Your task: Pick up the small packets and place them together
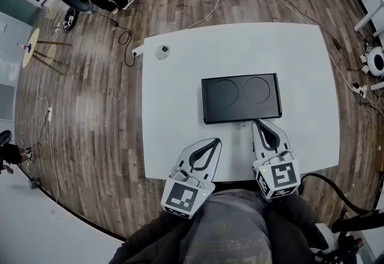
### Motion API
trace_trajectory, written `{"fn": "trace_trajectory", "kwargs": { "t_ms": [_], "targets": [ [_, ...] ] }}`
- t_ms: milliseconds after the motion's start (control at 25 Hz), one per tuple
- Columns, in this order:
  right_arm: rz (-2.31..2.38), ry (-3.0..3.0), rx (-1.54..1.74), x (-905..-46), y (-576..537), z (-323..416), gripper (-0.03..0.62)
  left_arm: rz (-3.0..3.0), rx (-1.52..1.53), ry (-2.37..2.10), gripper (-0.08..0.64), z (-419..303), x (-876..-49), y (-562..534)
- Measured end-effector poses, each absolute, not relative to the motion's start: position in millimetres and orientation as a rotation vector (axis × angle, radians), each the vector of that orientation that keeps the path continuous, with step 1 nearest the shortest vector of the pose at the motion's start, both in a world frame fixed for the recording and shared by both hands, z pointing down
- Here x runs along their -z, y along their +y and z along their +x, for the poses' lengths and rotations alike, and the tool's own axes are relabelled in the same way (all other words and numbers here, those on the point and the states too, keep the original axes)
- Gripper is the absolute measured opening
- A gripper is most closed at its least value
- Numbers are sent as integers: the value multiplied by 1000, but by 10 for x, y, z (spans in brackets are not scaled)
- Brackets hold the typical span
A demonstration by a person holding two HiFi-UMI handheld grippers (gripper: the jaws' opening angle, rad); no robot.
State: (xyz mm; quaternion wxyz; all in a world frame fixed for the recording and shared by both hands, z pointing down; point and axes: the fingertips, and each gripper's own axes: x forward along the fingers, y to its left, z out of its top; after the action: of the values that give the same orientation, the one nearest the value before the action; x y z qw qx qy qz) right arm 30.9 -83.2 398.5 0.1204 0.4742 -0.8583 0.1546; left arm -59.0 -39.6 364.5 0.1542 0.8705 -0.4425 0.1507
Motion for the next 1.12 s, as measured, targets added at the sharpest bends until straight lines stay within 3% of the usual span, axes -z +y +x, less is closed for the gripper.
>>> {"fn": "trace_trajectory", "kwargs": {
  "t_ms": [480, 680, 1120],
  "targets": [
    [1581, -2361, -532, -4401, -561, 241, 6, 2565, -524, -1116, 3, -795, -3761, -175],
    [1635, -2270, -565, -4631, -574, 279, 72, 2564, -557, -1095, 3, -862, -3823, -93],
    [1621, -2179, -618, -4950, -667, 193, 93, 2542, -596, -1112, 3, -1026, -3837, -78]
  ]
}}
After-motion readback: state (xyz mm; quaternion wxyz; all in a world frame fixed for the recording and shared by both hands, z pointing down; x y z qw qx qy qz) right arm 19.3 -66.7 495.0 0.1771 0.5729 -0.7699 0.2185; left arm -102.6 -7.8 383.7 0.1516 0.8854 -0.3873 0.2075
